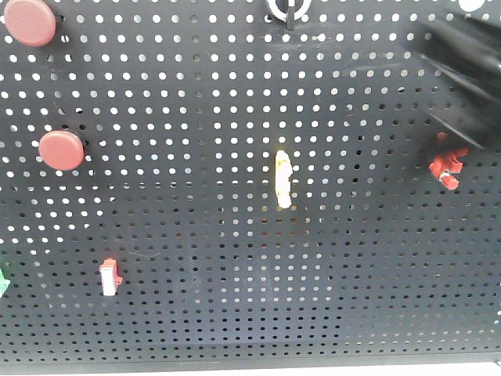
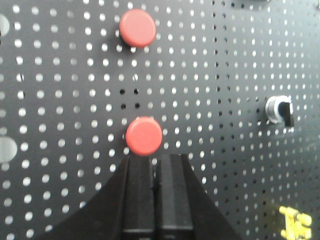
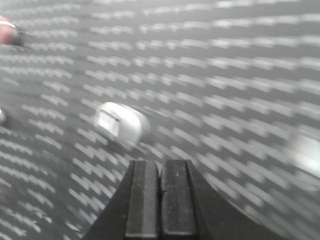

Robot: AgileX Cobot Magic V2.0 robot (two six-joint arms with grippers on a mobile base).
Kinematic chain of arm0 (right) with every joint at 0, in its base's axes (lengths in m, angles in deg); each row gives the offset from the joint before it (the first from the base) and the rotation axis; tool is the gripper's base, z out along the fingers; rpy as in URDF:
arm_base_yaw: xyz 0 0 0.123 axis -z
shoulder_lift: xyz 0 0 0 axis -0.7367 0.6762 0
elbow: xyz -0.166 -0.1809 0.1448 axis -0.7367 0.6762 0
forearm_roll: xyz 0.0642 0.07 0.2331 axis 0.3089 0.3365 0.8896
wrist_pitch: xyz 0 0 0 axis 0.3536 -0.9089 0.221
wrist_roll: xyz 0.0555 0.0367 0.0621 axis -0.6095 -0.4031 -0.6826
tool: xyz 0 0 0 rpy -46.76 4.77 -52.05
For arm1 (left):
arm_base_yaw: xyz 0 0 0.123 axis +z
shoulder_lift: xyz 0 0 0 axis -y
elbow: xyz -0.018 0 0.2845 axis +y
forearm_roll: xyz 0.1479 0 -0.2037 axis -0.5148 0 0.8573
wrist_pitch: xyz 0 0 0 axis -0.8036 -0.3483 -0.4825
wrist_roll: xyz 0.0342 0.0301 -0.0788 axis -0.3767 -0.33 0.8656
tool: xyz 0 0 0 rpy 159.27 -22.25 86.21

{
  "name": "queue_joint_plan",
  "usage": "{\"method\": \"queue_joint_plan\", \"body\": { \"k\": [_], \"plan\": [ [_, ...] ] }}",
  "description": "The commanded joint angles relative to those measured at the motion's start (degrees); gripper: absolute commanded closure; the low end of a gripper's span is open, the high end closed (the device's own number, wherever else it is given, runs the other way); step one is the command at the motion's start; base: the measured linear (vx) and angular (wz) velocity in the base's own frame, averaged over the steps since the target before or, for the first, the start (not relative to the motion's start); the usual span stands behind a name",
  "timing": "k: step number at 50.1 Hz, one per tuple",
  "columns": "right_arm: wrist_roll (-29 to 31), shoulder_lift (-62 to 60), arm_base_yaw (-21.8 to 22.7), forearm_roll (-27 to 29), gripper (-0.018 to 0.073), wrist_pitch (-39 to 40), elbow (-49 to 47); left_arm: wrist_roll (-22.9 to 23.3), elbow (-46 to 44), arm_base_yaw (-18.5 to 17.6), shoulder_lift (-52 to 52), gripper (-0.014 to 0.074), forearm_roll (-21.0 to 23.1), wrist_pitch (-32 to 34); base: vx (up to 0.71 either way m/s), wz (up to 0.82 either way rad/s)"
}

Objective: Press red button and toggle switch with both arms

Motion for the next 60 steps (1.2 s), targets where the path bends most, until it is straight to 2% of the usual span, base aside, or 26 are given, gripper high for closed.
{"method": "queue_joint_plan", "body": {
  "k": [1, 5, 13, 28, 34, 48, 60],
  "plan": [
    [0.5, 2.7, -3.8, 0.1, 0.0559, -0.6, -6.2, 0.4, -1.5, 0.0, -0.2, 0.0595, 0.7, 3.5, 0.00, 0.00],
    [0.5, 5.8, -7.0, 0.1, 0.0559, -1.7, -9.5, 0.4, -1.5, 0.0, -0.2, 0.0595, 0.7, 3.5, 0.00, 0.00],
    [0.6, 10.6, -10.6, 0.1, 0.0559, -1.8, -13.7, 0.4, -1.5, 0.0, -0.2, 0.0595, 0.8, 3.5, 0.00, 0.00],
    [0.6, 15.8, -10.9, 1.3, 0.0559, -5.9, -20.6, 0.4, -1.5, 0.0, -0.2, 0.0595, 0.8, 3.5, 0.00, 0.00],
    [0.6, 16.4, -10.9, 1.0, 0.0559, -10.5, -23.4, 0.4, -1.5, 0.0, -0.2, 0.0595, 0.8, 3.5, 0.00, 0.00],
    [0.7, 16.1, -10.9, 0.4, 0.0559, -15.3, -23.9, 0.4, -1.5, 0.0, -0.2, 0.0595, 0.8, 3.6, 0.00, 0.00],
    [0.7, 14.3, -10.9, 0.3, 0.0559, -22.5, -23.9, 0.4, -1.5, 0.0, -0.2, 0.0595, 0.8, 3.6, 0.00, 0.00]
  ]
}}
